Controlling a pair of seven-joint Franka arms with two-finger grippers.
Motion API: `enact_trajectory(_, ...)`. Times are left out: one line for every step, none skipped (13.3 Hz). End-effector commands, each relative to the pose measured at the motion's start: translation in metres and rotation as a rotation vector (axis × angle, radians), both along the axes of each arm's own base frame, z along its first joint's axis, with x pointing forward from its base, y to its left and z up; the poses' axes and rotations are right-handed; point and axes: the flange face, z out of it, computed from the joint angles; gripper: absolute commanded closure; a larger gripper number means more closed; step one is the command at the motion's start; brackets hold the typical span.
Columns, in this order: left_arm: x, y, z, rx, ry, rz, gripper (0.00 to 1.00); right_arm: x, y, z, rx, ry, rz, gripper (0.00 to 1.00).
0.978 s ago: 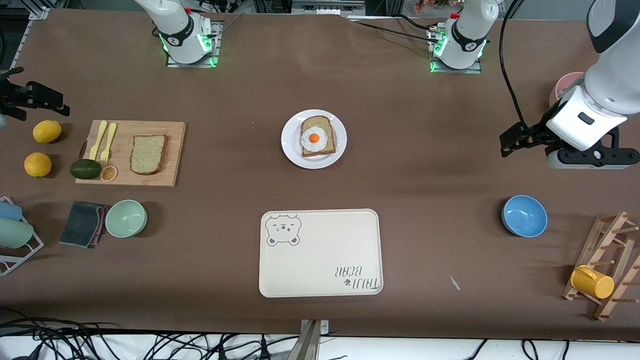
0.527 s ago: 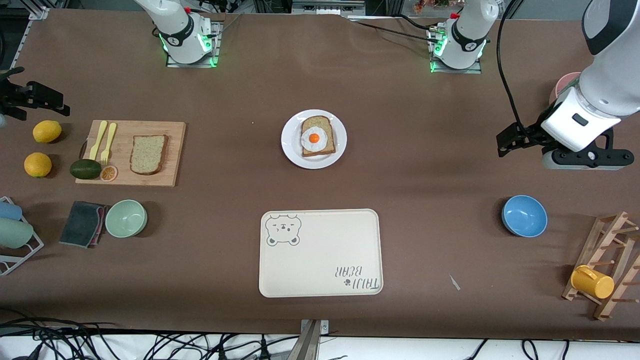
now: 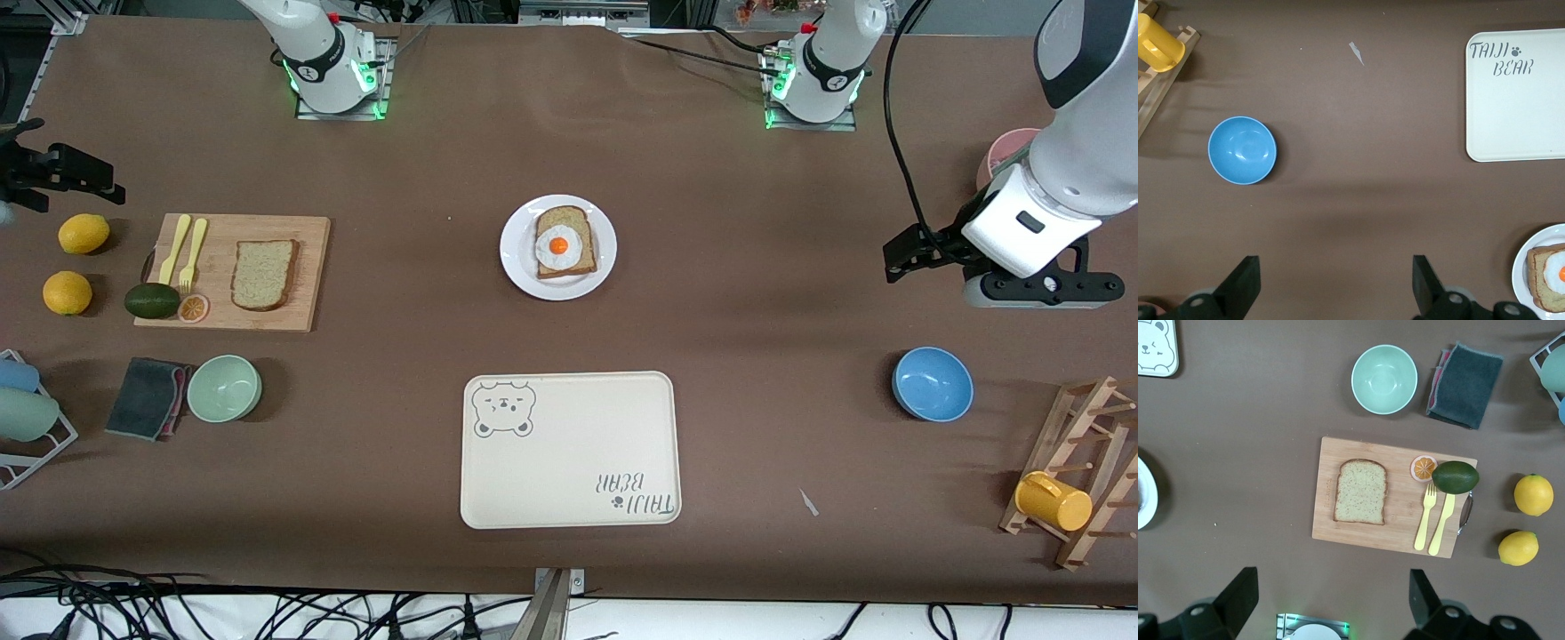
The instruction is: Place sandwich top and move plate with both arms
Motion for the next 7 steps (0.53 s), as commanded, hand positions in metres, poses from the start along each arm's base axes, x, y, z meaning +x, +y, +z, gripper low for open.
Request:
enact_trajectory(0.0009,0.0003,0.0035,0.033,-0.002,0.004,0.00,0.0006,0.0005,0.0035,-0.007,-0.002,0.002,0.00)
enact_trajectory(0.0009,0.0002,0.0035,0.032,-0.002,0.005,0.00,0.0003,0.0013,0.0050,-0.007,-0.005,0.003,0.00)
enact_trajectory(0.0010,0.0012,0.0035,0.033,-0.002,0.007,0.00,0.0003,0.0013,0.0050,-0.007,-0.005,0.003,0.00)
enact_trajectory(0.0007,0.0004,0.0034,0.033,-0.001,0.004,0.00,0.0003,0.0013,0.0050,-0.007,-0.005,0.003,0.00)
enact_trajectory(0.0007,0.0002,0.0034,0.032,0.000,0.004,0.00,0.0010,0.0038,0.0059,-0.008,-0.009,0.008,0.00)
enact_trajectory(0.0009,0.0002,0.0035,0.032,-0.002,0.005,0.00,0.0010,0.0046,0.0059,-0.008,-0.010,0.009,0.00)
enact_trajectory(0.0009,0.0003,0.0035,0.033,-0.002,0.004,0.00,0.0011,0.0055,0.0059,-0.008,-0.010,0.011,0.00)
